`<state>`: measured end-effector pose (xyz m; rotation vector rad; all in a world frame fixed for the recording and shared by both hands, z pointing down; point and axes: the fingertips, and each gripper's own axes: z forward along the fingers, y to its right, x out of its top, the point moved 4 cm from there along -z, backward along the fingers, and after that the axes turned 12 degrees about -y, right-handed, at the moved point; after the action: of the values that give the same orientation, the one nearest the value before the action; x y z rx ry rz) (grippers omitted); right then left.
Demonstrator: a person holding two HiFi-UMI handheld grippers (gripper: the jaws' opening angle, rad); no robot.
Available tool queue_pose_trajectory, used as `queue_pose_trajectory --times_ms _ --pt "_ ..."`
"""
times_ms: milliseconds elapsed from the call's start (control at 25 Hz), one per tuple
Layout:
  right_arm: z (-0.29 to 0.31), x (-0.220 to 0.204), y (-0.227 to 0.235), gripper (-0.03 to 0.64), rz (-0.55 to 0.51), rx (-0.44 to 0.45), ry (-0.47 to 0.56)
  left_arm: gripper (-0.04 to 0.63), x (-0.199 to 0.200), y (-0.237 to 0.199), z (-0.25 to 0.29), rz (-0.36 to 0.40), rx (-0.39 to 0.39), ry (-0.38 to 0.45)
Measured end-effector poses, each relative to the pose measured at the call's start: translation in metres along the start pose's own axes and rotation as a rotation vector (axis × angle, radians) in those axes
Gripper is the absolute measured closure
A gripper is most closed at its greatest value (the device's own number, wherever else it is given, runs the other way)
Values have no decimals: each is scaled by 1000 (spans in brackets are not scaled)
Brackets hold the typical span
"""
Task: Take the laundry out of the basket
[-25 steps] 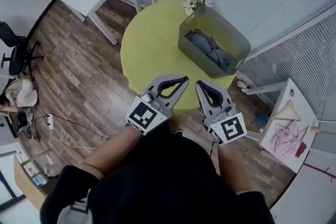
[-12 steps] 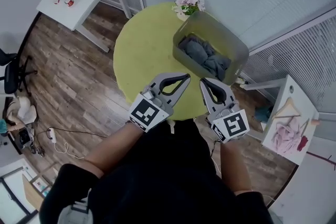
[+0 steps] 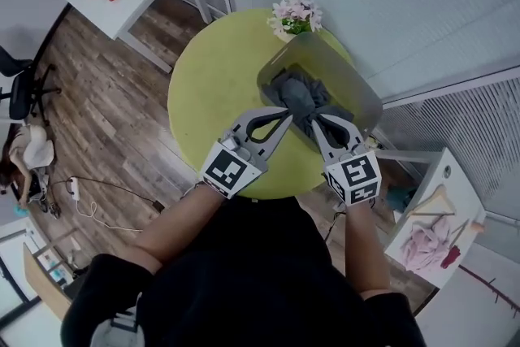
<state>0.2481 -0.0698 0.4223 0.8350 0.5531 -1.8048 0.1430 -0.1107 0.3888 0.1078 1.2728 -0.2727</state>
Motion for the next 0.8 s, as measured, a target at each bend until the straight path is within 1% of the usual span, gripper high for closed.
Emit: queue_pose_trajectory --times_ms 160,280,440,520,560,640,800 --pt "34 -22 34 574 -30 58 -148 588 -6 -7 26 -38 65 21" --pt "64 -40 51 524 -60 110 -263 588 -13 -13 42 -68 96 26" --pt "103 -76 67 475 -109 138 -416 588 -24 -18 58 -102 136 17" --pt "123 -97 69 442 -119 161 -493 588 -30 -18 64 -106 152 0" --pt "133 -107 69 416 -122 174 -524 588 -32 -18 66 -103 158 -17" --pt "152 -123 68 373 -143 197 -565 588 -35 -18 68 -93 170 -53" --pt "183 -149 68 303 -208 223 -651 588 -41 -16 76 -93 195 -72"
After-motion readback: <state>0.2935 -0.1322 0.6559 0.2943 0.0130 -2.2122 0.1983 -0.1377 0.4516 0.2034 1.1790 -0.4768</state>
